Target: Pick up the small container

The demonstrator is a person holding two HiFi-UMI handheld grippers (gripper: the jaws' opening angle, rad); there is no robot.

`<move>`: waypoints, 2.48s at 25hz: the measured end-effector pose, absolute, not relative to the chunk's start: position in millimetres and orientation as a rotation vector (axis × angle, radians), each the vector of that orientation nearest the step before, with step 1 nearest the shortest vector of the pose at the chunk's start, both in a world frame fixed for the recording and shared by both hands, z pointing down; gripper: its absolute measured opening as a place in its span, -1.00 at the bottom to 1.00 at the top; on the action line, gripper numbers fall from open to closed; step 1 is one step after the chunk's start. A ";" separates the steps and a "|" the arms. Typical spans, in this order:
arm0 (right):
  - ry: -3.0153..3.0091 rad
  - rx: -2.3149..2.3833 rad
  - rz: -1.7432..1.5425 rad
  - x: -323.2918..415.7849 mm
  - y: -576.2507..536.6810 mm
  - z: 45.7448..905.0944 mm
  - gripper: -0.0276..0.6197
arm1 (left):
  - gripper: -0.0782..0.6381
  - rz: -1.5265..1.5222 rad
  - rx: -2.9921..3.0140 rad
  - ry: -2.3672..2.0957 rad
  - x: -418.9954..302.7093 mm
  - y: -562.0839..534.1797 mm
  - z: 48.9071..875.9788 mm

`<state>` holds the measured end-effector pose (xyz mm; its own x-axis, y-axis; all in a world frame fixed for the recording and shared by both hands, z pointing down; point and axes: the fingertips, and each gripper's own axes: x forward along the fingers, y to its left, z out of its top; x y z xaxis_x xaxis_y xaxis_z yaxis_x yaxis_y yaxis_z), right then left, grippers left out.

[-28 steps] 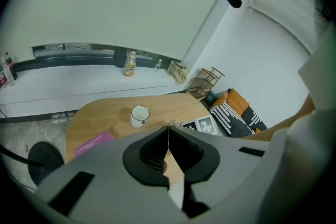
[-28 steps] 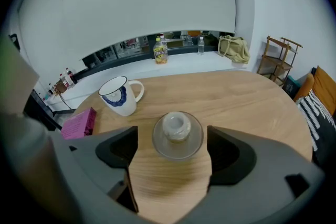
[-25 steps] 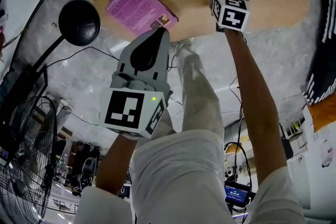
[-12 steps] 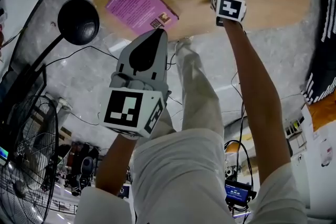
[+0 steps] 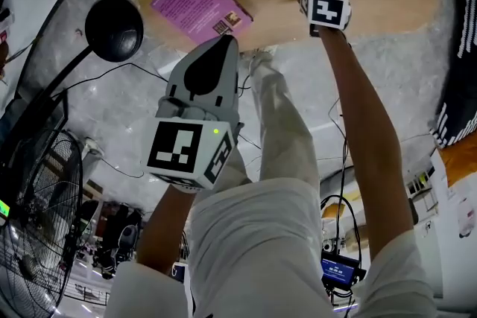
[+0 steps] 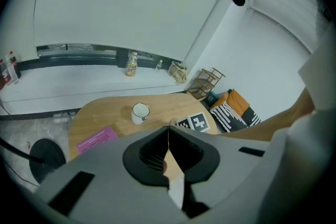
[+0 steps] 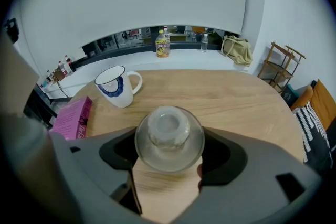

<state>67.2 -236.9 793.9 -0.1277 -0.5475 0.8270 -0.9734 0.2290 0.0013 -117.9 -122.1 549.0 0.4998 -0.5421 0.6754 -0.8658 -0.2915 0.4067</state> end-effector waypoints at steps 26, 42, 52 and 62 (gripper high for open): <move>-1.983 1.363 0.661 69.0 -201.3 660.6 0.13 | -0.72 0.438 1.995 -1.317 -110.9 -76.1 472.4; -2.079 1.353 0.640 67.0 -148.9 557.2 0.13 | -0.72 0.357 2.046 -1.384 -121.0 -55.1 397.9; -2.184 1.319 0.548 56.1 -123.9 469.5 0.13 | -0.72 0.315 2.082 -1.443 -129.8 -34.5 351.6; -2.255 1.304 0.491 55.3 -101.8 391.3 0.13 | -0.72 0.267 2.119 -1.514 -136.2 -28.0 306.1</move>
<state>55.3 -101.8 391.3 -0.4267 -0.7002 0.5725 -0.8748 0.4802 -0.0647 -136.2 -28.0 306.1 0.3568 -0.8225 0.4430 -0.9244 -0.2422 0.2948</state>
